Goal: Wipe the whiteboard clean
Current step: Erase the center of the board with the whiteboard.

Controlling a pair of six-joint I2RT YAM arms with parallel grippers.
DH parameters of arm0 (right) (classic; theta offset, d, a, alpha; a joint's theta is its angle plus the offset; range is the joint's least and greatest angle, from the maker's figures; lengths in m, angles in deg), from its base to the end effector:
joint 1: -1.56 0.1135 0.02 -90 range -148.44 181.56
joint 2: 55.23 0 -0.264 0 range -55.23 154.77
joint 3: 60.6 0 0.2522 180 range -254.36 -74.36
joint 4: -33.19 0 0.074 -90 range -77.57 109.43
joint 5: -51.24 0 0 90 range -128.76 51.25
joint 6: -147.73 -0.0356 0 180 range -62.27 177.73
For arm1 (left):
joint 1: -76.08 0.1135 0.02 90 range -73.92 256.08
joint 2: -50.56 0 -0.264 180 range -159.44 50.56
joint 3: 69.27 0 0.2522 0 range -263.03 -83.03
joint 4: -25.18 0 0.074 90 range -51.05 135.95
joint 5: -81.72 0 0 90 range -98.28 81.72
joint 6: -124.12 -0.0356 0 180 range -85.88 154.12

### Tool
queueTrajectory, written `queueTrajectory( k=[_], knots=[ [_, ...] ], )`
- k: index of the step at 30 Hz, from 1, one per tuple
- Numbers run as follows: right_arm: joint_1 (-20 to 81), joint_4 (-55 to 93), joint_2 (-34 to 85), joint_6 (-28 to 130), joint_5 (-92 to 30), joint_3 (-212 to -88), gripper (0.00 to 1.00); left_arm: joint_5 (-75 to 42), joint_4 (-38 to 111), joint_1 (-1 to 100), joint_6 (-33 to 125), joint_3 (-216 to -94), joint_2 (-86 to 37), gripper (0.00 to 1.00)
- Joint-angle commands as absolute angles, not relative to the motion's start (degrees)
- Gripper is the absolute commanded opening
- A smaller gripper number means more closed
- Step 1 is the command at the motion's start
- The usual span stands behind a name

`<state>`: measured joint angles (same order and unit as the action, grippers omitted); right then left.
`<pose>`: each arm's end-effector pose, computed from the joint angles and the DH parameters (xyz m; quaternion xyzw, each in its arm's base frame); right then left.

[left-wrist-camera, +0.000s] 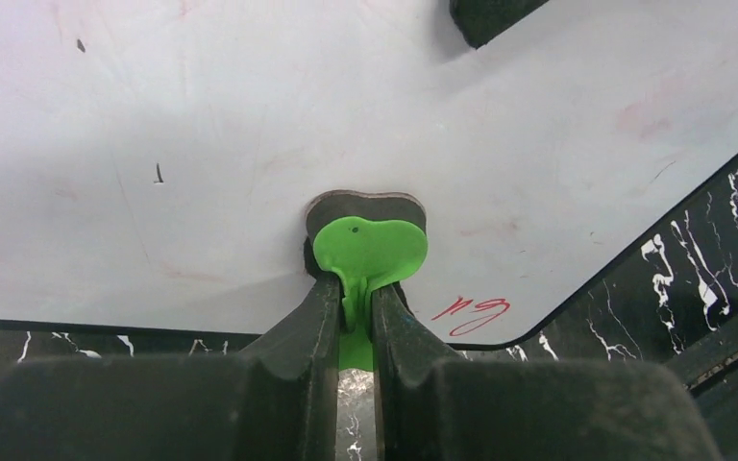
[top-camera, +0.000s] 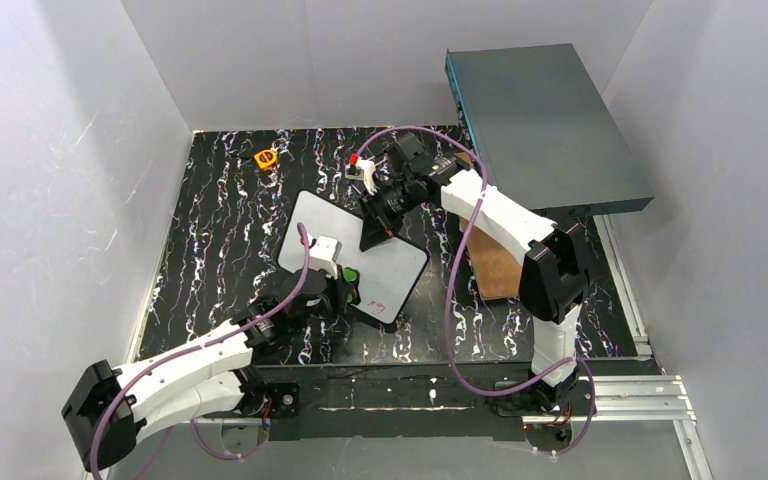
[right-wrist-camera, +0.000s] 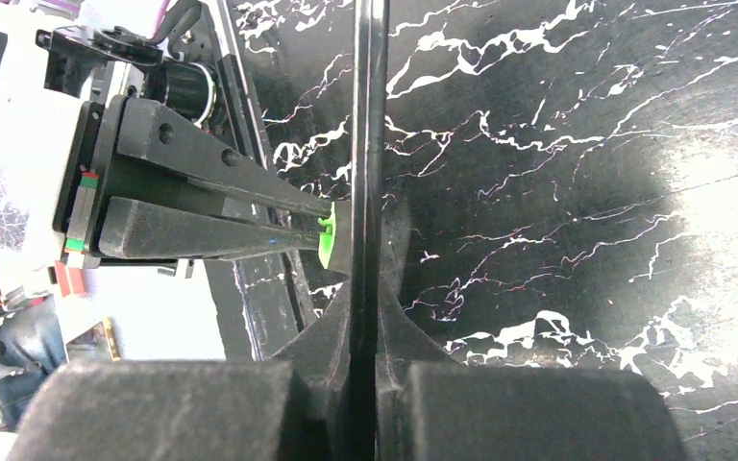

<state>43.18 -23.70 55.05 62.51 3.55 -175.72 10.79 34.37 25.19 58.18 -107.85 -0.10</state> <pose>0.3014 0.2999 0.3033 -0.4553 0.7644 0.4196 0.1799 0.1349 -0.1475 0.2258 0.0979 0.8135 -0.2302 0.5250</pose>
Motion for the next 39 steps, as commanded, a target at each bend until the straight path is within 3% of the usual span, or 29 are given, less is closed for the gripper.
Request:
queueTrajectory(
  k=[1, 15, 22, 30, 34, 39],
  knots=[
    [45.32, -27.22, 51.01, 57.56, 16.14, -176.61, 0.01, 8.97, 34.97, 26.27, 57.73, -107.58, -0.82, 0.00],
    [45.33, -26.97, 51.03, 57.01, 16.44, -177.07, 0.01, 14.78, 24.81, 8.12, 55.71, -114.01, -19.60, 0.00],
    [45.23, -26.68, 49.93, 57.06, 16.18, -176.21, 0.01, 27.88, 32.36, 10.18, 59.52, -112.54, -15.86, 0.00],
    [45.24, -26.62, 50.04, 56.76, 16.26, -176.57, 0.01, 24.59, 40.05, 20.25, 59.60, -108.34, -1.65, 0.00],
    [45.24, -26.55, 50.18, 56.62, 15.87, -176.73, 0.01, 18.93, 35.34, 19.06, 59.17, -108.59, -4.65, 0.00],
    [45.15, -26.06, 50.33, 55.56, 15.77, -176.73, 0.01, 19.10, 27.99, 9.18, 56.54, -111.91, -14.13, 0.00]
  ],
)
